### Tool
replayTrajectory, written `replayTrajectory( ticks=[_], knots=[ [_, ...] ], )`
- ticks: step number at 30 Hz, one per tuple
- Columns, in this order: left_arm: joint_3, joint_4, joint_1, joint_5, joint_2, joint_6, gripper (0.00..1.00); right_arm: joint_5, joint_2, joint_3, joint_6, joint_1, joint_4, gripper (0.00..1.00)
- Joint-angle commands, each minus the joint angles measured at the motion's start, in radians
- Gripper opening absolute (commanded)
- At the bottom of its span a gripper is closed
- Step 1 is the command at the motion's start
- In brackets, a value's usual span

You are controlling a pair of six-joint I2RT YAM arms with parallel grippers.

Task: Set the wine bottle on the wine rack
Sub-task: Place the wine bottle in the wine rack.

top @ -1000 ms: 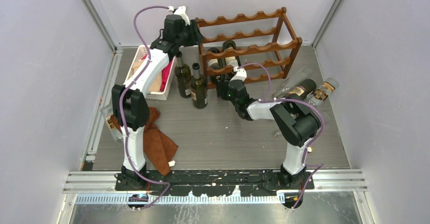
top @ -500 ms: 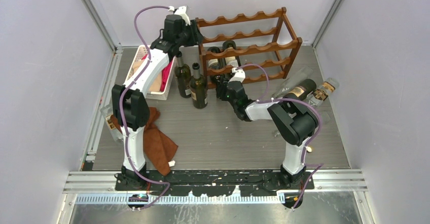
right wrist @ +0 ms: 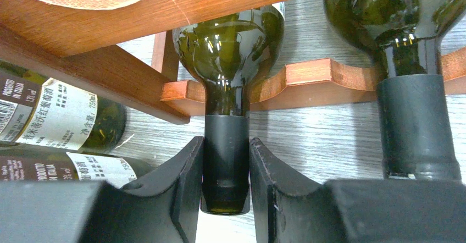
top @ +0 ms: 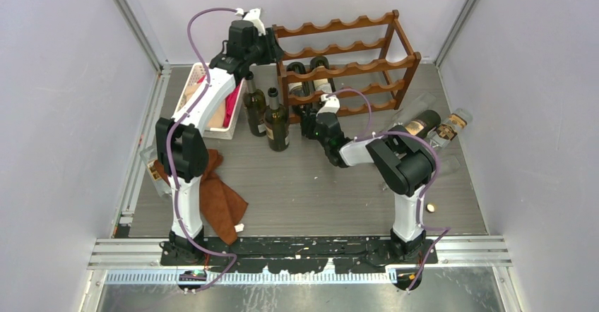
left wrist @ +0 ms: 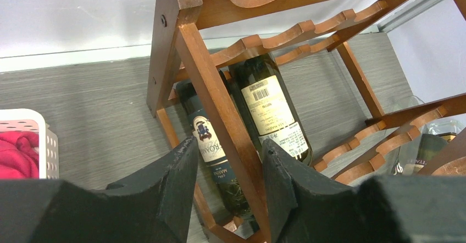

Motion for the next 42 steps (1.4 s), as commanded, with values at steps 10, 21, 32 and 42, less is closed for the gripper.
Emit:
replayTrajectory(
  ticks=[10,21,32,42],
  knots=[
    [-0.003,0.032,0.006,0.03,-0.043,0.028,0.47,0.008,0.046,0.114,-0.036,-0.016,0.035,0.07],
    [-0.01,0.006,0.015,-0.001,-0.119,0.042,0.59,-0.016,0.07,0.168,-0.013,-0.037,-0.027,0.26],
    [-0.071,-0.052,0.026,0.012,-0.297,0.044,0.69,-0.069,0.041,0.153,-0.028,-0.037,-0.05,0.73],
    [-0.326,0.029,0.026,0.082,-0.573,-0.008,0.74,-0.175,-0.088,0.06,-0.083,-0.037,-0.068,0.9]
  ],
)
